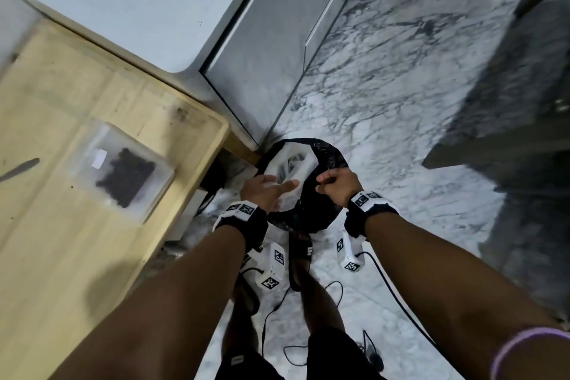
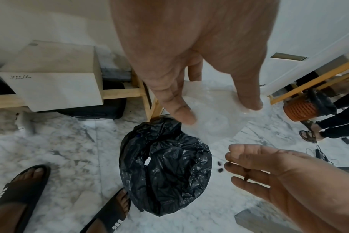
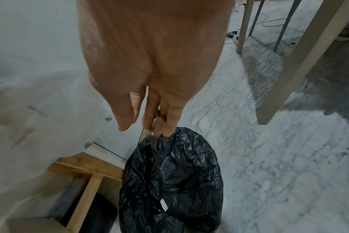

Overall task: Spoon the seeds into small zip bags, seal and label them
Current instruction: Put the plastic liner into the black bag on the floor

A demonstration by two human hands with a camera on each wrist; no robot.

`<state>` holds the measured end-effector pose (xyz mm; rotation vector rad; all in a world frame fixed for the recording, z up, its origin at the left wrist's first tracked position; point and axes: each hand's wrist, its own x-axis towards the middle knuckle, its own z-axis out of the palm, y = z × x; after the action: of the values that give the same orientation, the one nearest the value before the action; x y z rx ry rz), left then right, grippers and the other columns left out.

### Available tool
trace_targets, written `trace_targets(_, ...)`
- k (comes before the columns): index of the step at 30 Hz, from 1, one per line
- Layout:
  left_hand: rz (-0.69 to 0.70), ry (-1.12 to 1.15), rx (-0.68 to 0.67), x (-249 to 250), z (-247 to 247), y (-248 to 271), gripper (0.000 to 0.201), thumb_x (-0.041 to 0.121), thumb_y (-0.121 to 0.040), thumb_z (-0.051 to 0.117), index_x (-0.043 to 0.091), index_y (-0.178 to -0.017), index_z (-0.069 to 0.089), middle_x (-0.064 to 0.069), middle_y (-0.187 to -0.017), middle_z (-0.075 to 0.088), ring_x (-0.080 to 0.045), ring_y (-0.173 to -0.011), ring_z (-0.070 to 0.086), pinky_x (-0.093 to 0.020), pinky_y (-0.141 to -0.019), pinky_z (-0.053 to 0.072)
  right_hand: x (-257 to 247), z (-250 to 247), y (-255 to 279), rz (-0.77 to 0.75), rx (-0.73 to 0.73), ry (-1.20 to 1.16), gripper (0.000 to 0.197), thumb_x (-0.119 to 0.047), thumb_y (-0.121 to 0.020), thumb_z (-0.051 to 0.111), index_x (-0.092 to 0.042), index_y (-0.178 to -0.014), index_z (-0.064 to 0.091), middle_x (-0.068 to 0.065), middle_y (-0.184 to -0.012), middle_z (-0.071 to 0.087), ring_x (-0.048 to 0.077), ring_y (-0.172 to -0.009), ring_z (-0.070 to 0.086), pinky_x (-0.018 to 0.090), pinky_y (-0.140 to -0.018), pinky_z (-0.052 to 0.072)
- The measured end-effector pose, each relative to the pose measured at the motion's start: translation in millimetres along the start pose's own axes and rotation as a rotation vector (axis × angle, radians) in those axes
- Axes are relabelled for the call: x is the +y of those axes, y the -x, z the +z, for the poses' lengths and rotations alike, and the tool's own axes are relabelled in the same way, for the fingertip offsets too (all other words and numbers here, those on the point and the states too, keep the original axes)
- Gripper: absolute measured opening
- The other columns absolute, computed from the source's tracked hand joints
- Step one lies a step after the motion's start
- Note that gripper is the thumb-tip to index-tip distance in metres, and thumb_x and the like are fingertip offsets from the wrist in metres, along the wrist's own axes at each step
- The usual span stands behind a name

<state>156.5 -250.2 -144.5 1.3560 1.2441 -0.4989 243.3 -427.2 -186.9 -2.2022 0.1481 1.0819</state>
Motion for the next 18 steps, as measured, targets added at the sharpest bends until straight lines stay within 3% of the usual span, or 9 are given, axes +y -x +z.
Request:
trace_targets(3, 0.032, -0.056, -0.002, 2, 2, -2, 0.068, 0.045, -0.060, 0.092, 0.015, -0.115, 0.066, -0.011, -0.106, 0.070, -0.021, -0.081, 0.070, -0.032, -0.062, 0.058, 0, -2, -2, 0.000, -0.019, 0.001, 0.021, -0.013, -0.083, 0.078, -0.018, -0.103, 0.077, 0.003, -0.108, 0.074, 0.017, -0.103, 0.067, 0.025, -0.095, 0.052)
trace_targets(6, 0.032, -0.081, -0.020, 7, 5, 0, 0.071, 0.047, -0.060, 0.090, 0.016, -0.119, 0.064, -0.008, -0.107, 0.069, -0.021, -0.087, 0.069, -0.034, -0.068, 0.059, 1, -6, 0, 0.000, -0.020, -0.001, 0.026, -0.007, -0.084, 0.072, -0.018, -0.107, 0.076, 0.002, -0.113, 0.073, 0.018, -0.107, 0.066, 0.024, -0.096, 0.051)
trace_targets(10, 0.048, -0.111, -0.061, 13, 8, 5, 0.082, 0.054, -0.056, 0.089, 0.020, -0.125, 0.061, -0.005, -0.118, 0.063, -0.024, -0.101, 0.065, -0.035, -0.070, 0.059, 6, -11, 8, 0.010, 0.021, -0.026, 0.029, -0.001, -0.083, 0.067, -0.017, -0.105, 0.076, 0.001, -0.107, 0.072, 0.016, -0.107, 0.065, 0.026, -0.098, 0.050)
trace_targets(13, 0.074, -0.127, -0.120, 13, 11, 5, 0.082, 0.065, -0.045, 0.086, 0.033, -0.116, 0.061, -0.006, -0.122, 0.063, -0.025, -0.108, 0.063, -0.039, -0.073, 0.061, 13, -13, 14, 0.041, 0.066, -0.059, 0.026, -0.002, -0.082, 0.068, -0.020, -0.099, 0.077, 0.001, -0.105, 0.073, 0.019, -0.106, 0.066, 0.028, -0.098, 0.051)
trace_targets(16, 0.071, -0.129, -0.163, 15, 13, 6, 0.073, 0.061, -0.048, 0.086, 0.041, -0.112, 0.059, -0.003, -0.120, 0.064, -0.026, -0.106, 0.064, -0.045, -0.079, 0.061, 16, -17, 21, 0.060, 0.067, -0.050, 0.022, -0.006, -0.082, 0.072, -0.023, -0.096, 0.075, 0.003, -0.110, 0.074, 0.020, -0.107, 0.066, 0.025, -0.096, 0.049)
trace_targets(18, 0.048, -0.095, -0.224, 16, 14, 9, 0.066, 0.048, -0.063, 0.087, 0.040, -0.119, 0.054, -0.002, -0.112, 0.066, -0.026, -0.096, 0.065, -0.043, -0.081, 0.059, 14, -17, 25, 0.062, 0.069, -0.057, 0.021, -0.006, -0.081, 0.073, -0.023, -0.094, 0.074, 0.005, -0.108, 0.074, 0.022, -0.105, 0.066, 0.025, -0.094, 0.050)
